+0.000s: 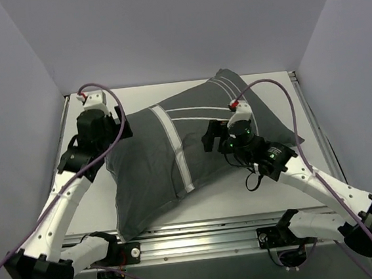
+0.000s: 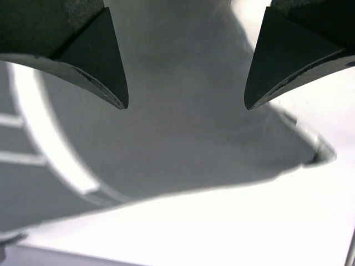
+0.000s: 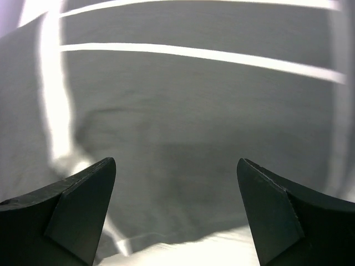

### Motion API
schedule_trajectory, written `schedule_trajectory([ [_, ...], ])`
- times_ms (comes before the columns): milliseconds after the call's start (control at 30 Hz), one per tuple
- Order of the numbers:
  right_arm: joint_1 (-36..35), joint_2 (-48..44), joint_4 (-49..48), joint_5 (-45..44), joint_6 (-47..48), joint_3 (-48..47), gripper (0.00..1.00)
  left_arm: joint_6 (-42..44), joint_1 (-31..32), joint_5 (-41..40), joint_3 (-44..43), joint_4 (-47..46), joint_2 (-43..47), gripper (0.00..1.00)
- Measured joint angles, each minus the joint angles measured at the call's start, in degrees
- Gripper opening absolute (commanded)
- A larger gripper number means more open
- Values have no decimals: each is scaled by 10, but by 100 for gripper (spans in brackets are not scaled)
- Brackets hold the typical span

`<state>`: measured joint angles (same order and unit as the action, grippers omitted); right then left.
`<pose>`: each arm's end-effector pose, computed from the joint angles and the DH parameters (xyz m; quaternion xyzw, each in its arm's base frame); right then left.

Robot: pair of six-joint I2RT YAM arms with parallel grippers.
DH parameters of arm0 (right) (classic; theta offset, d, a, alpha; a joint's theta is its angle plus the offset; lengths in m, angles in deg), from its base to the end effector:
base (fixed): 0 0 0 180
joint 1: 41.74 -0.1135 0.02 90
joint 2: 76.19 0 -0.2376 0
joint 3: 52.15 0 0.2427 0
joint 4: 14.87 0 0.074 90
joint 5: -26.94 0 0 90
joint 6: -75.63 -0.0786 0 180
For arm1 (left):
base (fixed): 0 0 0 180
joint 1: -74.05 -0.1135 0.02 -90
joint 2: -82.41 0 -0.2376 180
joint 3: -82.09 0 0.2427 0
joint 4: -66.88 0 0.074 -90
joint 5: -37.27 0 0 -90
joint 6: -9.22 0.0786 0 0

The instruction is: Remove the pillowcase from the pillow

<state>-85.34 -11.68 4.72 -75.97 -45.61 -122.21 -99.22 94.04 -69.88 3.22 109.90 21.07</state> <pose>0.2333 0.1979 0.3149 -0.0155 0.7861 0.3012 0.5395 0.2636 -0.0712 0.3309 -0.0683 0.8372 -0.0546 0.5398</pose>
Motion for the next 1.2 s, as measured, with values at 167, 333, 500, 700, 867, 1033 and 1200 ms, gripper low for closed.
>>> schedule_trajectory([
  [167, 69, -101, 66, -42, -56, 80, 86, 0, -25, 9, -132, -59, -166, 94],
  [333, 95, -151, 95, -51, -77, 129, 88, -27, -59, 42, -222, -66, -324, 94],
  [500, 106, -93, 56, -25, -72, 141, 89, -57, -70, 82, -187, -45, -371, 94],
  [700, 147, 57, -33, 29, -45, 123, 88, -94, -68, 109, -73, -63, -290, 94],
  [867, 193, 170, -78, 68, -13, 44, 88, -118, -57, 145, 31, -67, -182, 95],
  [1033, 211, 272, -120, 73, 16, -49, 88, -151, -20, 193, 103, -65, -116, 95],
  [1200, 217, 314, -135, 99, 33, -107, 89, -179, 33, 234, 142, -39, -40, 95],
])
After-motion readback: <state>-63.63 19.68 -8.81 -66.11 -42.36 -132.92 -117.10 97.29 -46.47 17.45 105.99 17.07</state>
